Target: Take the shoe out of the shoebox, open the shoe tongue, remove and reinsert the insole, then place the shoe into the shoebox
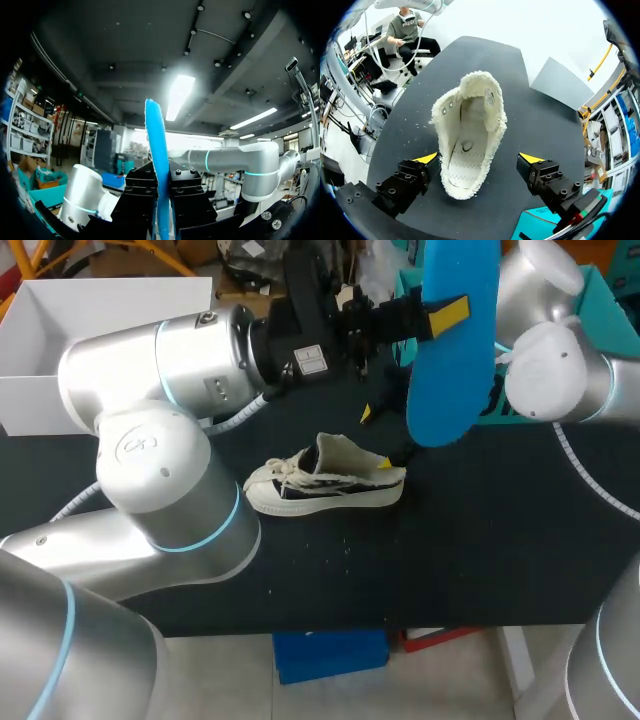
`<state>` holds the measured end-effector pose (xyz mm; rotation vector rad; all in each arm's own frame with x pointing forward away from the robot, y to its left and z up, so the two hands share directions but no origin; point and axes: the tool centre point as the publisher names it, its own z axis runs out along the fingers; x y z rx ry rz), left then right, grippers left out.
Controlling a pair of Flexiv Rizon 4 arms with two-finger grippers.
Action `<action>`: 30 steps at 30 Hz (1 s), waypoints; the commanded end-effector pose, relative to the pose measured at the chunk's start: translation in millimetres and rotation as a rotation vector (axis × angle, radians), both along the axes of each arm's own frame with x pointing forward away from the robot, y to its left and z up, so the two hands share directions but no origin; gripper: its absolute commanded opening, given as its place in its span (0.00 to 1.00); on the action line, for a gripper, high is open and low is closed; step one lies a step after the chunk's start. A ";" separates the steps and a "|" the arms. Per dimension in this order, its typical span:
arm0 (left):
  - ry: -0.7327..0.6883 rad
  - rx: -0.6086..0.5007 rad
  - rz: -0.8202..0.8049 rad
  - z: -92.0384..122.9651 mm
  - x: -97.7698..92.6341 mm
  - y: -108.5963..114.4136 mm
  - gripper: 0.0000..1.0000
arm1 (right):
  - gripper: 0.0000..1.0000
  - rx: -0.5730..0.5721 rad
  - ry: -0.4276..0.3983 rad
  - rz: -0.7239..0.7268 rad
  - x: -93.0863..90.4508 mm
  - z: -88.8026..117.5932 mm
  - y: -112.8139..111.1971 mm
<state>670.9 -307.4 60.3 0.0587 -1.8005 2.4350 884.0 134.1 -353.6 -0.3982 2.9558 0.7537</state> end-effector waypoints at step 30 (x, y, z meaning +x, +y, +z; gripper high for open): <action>0.001 0.003 0.004 0.8 -1.5 -1.2 0.00 | 1.00 -0.561 -0.021 -0.051 23.1 -31.0 49.2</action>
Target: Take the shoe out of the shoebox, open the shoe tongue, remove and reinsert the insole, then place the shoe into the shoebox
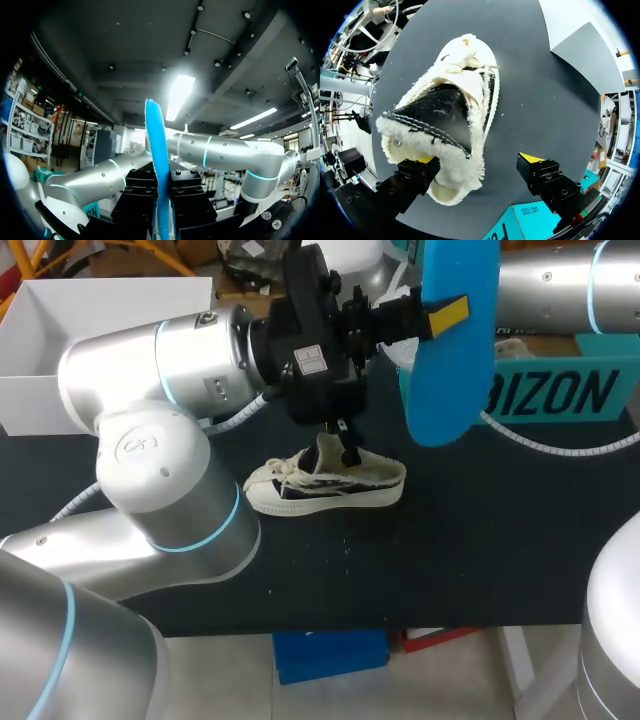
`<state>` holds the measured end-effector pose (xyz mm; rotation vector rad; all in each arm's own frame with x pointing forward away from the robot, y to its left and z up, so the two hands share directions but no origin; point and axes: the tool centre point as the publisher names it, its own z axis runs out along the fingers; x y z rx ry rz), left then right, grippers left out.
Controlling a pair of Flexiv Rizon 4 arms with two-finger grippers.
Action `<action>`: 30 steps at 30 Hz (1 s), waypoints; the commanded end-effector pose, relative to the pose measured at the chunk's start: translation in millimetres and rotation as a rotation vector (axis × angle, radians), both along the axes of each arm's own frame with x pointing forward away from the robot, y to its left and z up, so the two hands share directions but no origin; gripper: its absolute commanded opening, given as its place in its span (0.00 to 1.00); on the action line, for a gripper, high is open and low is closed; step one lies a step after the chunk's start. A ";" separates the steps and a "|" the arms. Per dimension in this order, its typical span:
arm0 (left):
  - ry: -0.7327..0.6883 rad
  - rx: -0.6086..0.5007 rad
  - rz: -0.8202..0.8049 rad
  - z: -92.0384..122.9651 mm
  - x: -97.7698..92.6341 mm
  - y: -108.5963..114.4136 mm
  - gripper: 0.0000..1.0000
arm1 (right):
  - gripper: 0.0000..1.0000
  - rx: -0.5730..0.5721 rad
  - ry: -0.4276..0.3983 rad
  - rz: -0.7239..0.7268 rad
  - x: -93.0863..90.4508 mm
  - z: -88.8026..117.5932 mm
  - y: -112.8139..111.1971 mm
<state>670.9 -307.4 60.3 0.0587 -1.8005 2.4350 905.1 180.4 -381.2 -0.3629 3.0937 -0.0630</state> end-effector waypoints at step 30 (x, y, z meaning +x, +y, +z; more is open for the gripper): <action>0.001 0.003 0.004 0.8 -1.5 -1.2 0.00 | 0.00 -0.005 -0.008 -0.045 1.6 0.4 -1.7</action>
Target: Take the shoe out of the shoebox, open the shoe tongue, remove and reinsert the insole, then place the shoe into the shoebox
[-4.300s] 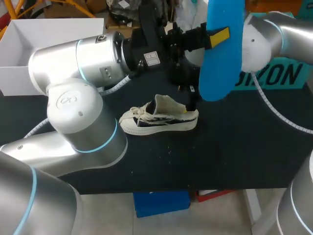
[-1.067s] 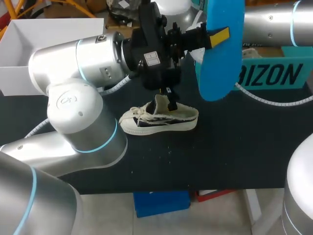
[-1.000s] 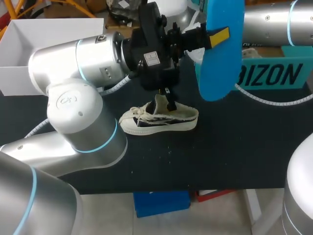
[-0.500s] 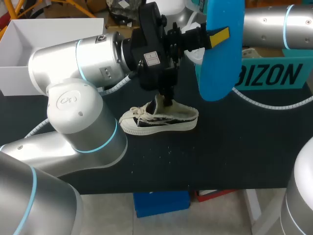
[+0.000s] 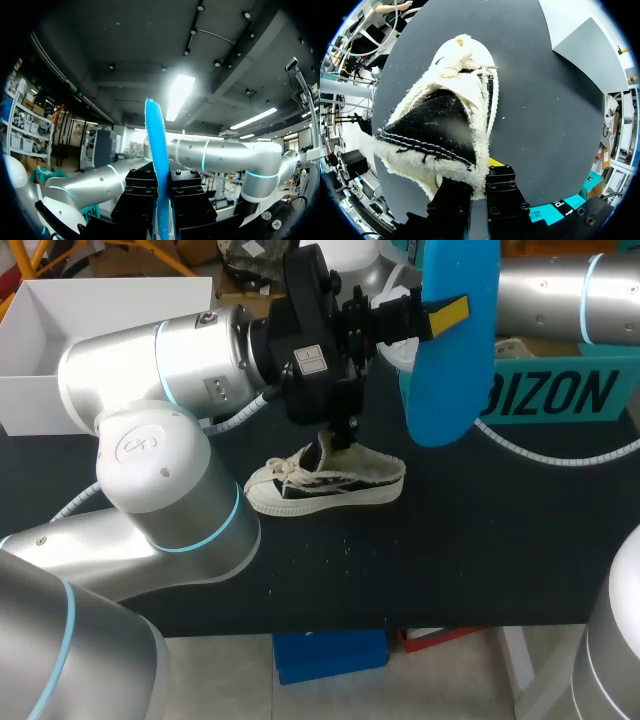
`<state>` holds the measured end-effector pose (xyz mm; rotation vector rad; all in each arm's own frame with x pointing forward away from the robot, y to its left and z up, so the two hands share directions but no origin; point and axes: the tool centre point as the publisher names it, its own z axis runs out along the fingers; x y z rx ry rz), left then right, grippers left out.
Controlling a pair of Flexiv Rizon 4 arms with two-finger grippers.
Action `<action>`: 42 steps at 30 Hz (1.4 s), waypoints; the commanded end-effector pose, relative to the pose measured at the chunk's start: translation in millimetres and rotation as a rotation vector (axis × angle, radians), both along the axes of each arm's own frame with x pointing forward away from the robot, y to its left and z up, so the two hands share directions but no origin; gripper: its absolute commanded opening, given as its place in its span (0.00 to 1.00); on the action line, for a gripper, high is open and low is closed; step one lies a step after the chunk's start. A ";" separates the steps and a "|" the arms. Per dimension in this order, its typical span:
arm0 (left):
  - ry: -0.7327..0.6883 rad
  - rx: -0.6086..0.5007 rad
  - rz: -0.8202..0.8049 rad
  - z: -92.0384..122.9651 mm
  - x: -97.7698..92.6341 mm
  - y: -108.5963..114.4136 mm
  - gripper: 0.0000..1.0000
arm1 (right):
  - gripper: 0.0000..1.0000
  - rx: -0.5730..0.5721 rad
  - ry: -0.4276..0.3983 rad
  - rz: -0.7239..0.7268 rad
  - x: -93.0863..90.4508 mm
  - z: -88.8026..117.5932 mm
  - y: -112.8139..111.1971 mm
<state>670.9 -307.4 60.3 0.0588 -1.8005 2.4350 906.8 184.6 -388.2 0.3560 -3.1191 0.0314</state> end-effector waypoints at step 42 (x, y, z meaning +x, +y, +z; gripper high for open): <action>0.001 0.003 0.004 0.8 -1.5 -1.2 0.00 | 0.00 -0.143 -0.147 -1.825 13.7 76.3 -16.9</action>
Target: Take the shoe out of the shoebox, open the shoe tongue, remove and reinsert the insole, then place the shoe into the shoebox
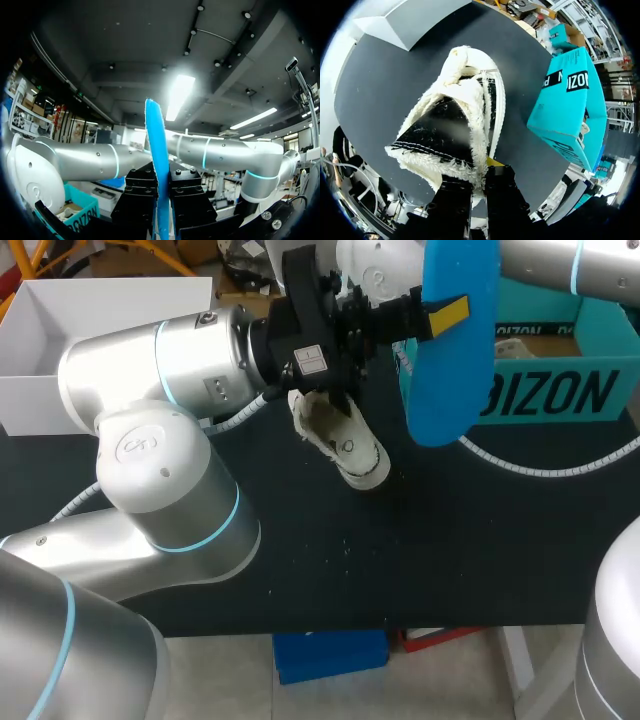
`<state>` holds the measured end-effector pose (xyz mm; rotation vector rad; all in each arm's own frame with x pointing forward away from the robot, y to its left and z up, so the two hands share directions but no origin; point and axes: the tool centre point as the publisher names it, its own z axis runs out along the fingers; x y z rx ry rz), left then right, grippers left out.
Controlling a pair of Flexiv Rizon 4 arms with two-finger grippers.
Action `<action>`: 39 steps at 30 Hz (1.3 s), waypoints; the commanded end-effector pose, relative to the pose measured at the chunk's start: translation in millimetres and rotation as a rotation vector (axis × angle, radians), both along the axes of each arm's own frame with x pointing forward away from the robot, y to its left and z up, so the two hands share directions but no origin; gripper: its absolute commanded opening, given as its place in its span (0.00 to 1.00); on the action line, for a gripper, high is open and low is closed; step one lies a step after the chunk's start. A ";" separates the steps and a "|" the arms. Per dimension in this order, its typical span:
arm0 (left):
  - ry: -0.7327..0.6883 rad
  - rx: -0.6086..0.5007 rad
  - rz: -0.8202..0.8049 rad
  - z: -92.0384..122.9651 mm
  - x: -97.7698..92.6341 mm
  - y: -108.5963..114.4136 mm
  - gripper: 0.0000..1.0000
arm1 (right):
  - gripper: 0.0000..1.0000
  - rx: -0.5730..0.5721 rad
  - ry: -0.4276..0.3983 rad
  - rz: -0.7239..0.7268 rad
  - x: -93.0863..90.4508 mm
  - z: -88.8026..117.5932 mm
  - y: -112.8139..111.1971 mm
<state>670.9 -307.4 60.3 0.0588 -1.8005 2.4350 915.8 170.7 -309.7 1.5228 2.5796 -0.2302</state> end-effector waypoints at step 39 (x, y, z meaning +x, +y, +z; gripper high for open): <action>0.001 0.003 0.004 0.8 -1.5 -1.3 0.00 | 0.00 0.156 0.017 -0.497 -9.6 -71.7 -17.7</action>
